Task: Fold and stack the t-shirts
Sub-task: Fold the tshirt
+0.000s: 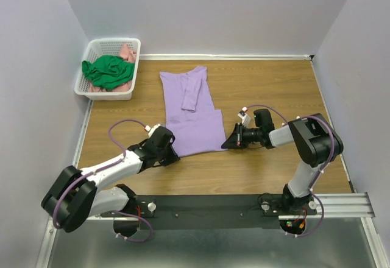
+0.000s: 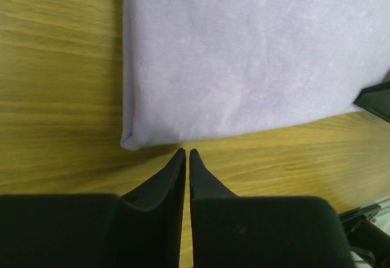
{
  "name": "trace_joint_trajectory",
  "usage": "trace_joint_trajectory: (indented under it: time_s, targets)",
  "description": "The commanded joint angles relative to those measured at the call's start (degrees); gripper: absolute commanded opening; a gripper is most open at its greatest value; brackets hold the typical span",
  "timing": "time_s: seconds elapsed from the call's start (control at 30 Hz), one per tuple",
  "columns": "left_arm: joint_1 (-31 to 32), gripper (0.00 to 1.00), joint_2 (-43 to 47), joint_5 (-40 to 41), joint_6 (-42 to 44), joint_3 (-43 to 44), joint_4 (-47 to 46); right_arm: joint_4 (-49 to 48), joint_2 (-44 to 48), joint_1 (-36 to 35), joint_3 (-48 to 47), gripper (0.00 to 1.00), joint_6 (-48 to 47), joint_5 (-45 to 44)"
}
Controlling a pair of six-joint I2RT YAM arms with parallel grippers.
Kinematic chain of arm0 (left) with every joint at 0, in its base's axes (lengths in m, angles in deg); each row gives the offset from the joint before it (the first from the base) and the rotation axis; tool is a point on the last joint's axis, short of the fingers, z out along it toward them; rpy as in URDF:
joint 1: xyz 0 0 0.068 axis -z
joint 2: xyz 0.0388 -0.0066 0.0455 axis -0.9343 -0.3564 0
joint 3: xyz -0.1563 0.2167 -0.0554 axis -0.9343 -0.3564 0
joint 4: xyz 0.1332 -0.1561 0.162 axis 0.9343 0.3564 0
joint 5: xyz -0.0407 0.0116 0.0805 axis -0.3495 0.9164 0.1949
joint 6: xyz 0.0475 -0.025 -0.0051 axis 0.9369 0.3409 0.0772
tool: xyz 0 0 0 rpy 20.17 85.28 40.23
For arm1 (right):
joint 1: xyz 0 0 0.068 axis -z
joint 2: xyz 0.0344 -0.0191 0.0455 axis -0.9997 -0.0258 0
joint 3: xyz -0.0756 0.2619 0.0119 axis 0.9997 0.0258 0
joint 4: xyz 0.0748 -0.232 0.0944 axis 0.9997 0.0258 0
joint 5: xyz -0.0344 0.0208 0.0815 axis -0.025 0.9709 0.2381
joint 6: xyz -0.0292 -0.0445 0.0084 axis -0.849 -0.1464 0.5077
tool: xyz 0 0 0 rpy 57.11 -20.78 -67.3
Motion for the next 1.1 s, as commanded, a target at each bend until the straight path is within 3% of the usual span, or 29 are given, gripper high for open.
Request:
trace_joint_trajectory:
  time_s: [0.0, 0.2, 0.4, 0.7, 0.93, 1.07]
  targets:
    - [-0.10, 0.17, 7.24, 3.10, -0.87, 1.70, 3.35, 6.01, 3.28, 0.25, 0.42, 0.07, -2.21, -5.90]
    - [-2.73, 0.18, 1.75, 4.25, 0.79, 3.28, -0.35, 8.05, 2.58, 0.16, -2.66, 0.07, -2.57, -6.00]
    - [-2.82, 0.14, -8.82, 7.51, 1.33, 8.04, 11.70, 8.23, 1.01, 0.16, -2.14, 0.07, -1.34, -8.98]
    - [-5.28, 0.13, -1.98, 8.12, -1.85, 5.13, 15.13, 11.03, 1.70, 0.69, -1.60, 0.07, 0.16, -13.30]
    - [-9.23, 0.38, -0.21, 7.69, 5.62, 15.32, 11.71, 17.19, 5.31, 0.43, -13.98, 0.15, 0.05, -8.83]
    - [-14.06, 0.38, -5.38, 6.02, 11.51, 20.32, 5.38, 17.19, 0.75, -0.36, -23.22, 0.19, 2.00, -6.62]
